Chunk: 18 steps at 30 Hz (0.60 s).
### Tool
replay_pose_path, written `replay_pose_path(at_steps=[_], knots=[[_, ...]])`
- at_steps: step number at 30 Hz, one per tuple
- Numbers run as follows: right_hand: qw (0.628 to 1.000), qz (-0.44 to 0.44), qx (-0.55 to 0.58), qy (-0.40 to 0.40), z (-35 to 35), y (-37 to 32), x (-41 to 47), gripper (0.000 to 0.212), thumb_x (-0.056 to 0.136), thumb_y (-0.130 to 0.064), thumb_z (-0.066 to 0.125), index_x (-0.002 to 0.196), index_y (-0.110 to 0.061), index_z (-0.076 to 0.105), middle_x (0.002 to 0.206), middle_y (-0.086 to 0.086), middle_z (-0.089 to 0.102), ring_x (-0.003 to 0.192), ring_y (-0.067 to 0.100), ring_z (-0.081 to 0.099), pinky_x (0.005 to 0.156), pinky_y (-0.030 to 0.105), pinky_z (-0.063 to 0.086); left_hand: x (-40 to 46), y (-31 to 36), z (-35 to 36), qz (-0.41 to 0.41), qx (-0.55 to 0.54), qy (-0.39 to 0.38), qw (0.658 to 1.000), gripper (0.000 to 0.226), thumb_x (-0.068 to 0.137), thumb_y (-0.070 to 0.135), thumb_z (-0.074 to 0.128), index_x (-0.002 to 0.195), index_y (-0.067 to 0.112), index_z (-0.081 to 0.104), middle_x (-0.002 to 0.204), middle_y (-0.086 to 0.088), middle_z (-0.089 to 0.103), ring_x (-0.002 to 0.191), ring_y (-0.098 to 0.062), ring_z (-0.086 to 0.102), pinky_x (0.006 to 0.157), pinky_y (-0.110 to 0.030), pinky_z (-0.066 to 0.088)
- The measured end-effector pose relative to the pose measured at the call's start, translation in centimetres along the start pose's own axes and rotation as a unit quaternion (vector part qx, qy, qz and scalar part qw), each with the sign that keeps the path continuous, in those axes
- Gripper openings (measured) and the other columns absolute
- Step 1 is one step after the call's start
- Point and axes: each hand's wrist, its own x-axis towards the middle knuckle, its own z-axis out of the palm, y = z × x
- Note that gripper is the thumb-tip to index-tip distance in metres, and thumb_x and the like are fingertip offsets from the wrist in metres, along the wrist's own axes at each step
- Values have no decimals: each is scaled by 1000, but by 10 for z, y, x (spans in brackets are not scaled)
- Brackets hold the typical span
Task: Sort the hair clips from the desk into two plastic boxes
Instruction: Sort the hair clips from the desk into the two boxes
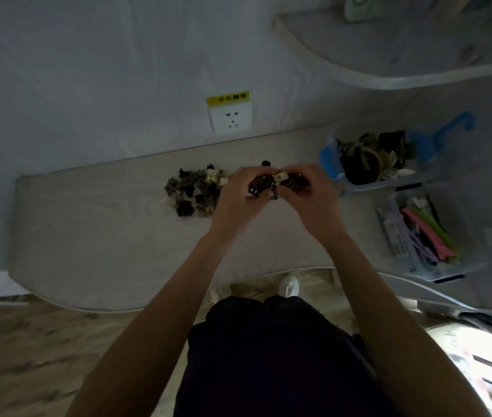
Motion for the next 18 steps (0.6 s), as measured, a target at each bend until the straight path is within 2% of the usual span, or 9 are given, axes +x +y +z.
replay_pose_path(at_steps=[2, 4, 5, 8, 11, 13, 16, 18], knots=[[999, 20, -5, 35, -36, 12, 3, 26, 78, -11, 71, 103, -9, 63, 100, 6, 59, 87, 14, 58, 79, 13, 47, 18, 20, 29, 48, -12, -26, 998, 32, 80, 5, 64, 112, 11, 63, 107, -9, 62, 95, -3, 54, 86, -9, 43], [997, 30, -31, 64, -72, 29, 9, 28, 79, -12, 71, 105, -8, 62, 102, 8, 60, 88, 13, 56, 76, 3, 41, 36, 41, 61, 62, -28, -52, 996, 33, 79, 7, 63, 112, 13, 64, 107, -10, 63, 96, -11, 59, 87, -17, 46], [996, 41, -38, 71, -87, 37, 12, 28, 80, -13, 70, 106, -8, 62, 103, 9, 61, 89, 14, 56, 74, 2, 40, 45, 47, 75, 61, -28, -64, 996, 34, 79, 7, 63, 112, 14, 64, 108, -10, 63, 97, -15, 60, 87, -20, 46], [992, 85, -55, 70, -127, 63, 25, 26, 82, -15, 68, 106, -8, 62, 105, 12, 63, 90, 16, 56, 75, 18, 43, 69, 64, 118, 48, 31, -112, 992, 39, 80, 10, 61, 119, 15, 59, 113, -10, 61, 102, -20, 58, 85, -20, 42], [991, 106, -73, 27, -146, 87, 37, 24, 81, -18, 67, 103, -9, 62, 104, 14, 64, 95, 25, 60, 83, 39, 49, 77, 66, 141, 20, 93, -147, 985, 49, 84, 13, 59, 132, 14, 45, 127, -10, 55, 114, -24, 55, 91, -28, 43], [990, 108, -90, -3, -152, 98, 44, 25, 80, -18, 68, 103, -9, 62, 102, 14, 65, 96, 28, 61, 85, 45, 51, 78, 64, 147, 18, 149, -159, 976, 49, 87, 16, 58, 133, 14, 42, 129, -10, 55, 112, -24, 56, 87, -29, 45], [990, 98, -101, -29, -159, 106, 56, 25, 81, -19, 67, 105, -10, 62, 102, 12, 65, 93, 24, 62, 83, 45, 53, 78, 67, 152, 60, 205, -190, 958, 38, 90, 21, 56, 127, 16, 49, 126, -9, 56, 105, -23, 57, 83, -32, 46], [989, 71, -124, -39, -162, 103, 65, 27, 83, -17, 65, 109, -9, 62, 106, 12, 65, 94, 22, 61, 82, 31, 49, 78, 67, 153, 84, 235, -198, 948, 29, 90, 21, 54, 119, 14, 56, 127, -7, 53, 106, -23, 56, 85, -32, 46]])
